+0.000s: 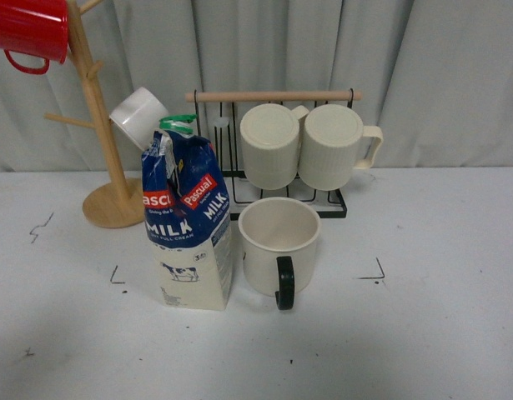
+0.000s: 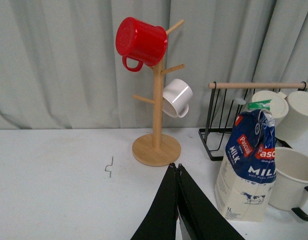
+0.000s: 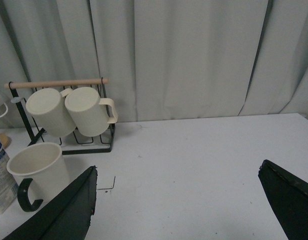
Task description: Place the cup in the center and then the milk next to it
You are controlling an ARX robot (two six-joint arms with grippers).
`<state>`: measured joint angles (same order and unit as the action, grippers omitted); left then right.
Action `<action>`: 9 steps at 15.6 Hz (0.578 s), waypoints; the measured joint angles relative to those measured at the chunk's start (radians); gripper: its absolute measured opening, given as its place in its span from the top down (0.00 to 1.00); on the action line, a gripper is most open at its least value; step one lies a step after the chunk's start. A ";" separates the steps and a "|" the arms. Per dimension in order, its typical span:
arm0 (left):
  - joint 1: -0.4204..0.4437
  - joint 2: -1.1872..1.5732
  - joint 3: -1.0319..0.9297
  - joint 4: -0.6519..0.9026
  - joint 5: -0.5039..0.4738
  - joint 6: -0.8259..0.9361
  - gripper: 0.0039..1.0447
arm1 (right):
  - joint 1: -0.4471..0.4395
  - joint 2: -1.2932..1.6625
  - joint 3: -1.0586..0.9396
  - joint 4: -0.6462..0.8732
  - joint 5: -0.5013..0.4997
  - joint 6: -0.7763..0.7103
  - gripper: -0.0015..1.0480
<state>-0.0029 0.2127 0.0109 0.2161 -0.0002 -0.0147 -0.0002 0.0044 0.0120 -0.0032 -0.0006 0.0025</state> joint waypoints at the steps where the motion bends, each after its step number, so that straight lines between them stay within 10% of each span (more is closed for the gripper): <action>1: 0.000 -0.018 0.000 -0.023 0.000 0.000 0.99 | 0.000 0.000 0.000 0.000 0.000 0.000 0.06; 9: 0.000 -0.205 0.000 -0.220 0.000 0.000 0.94 | 0.000 0.000 0.000 0.000 0.000 0.000 0.06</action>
<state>-0.0029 0.0074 0.0113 -0.0036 -0.0006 -0.0147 -0.0002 0.0044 0.0120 -0.0032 -0.0002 0.0021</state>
